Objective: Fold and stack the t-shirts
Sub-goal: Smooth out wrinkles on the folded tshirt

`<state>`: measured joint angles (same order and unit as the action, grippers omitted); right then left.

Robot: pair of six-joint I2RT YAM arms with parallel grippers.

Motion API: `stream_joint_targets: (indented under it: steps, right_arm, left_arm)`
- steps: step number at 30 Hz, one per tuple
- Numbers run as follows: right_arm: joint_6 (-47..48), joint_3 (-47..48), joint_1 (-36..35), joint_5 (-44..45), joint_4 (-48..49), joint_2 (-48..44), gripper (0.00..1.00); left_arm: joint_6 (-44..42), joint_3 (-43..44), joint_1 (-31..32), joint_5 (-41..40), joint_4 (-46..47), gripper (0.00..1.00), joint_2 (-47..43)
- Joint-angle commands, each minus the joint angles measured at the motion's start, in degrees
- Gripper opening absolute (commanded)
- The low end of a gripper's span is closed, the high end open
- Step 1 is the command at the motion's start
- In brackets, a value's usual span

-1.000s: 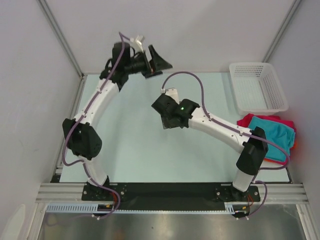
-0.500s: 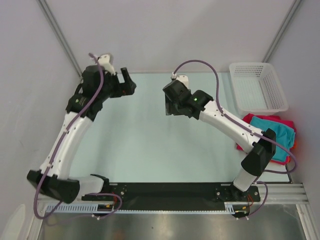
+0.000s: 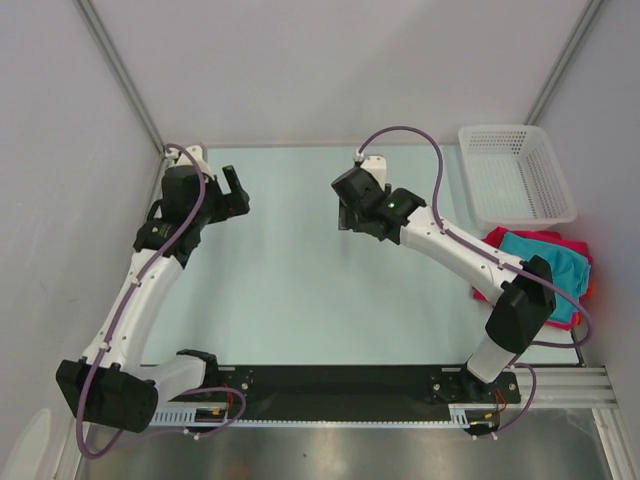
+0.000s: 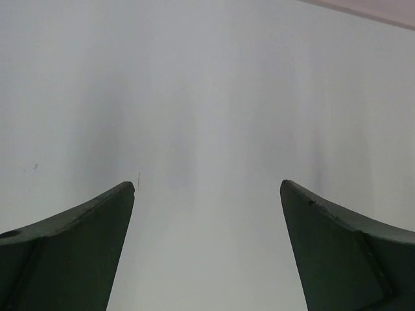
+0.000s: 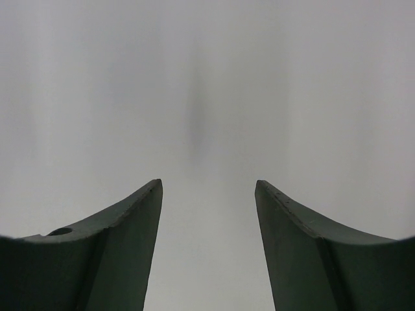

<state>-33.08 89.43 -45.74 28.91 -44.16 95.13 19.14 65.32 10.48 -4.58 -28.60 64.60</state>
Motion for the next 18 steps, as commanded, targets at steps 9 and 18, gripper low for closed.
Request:
stream_joint_targets:
  steps: [9, 18]
  right_arm:
    - [-2.2, 0.0, 0.0, 2.0, 3.3, -4.2, 0.61]
    - [-2.1, -2.2, 0.4, 3.5, 4.0, -6.8, 0.63]
  left_arm:
    - [-1.3, -4.7, 0.1, 1.5, 4.4, 1.00, -4.0]
    - [-0.5, -5.6, 0.0, 4.1, 5.5, 1.00, -3.8]
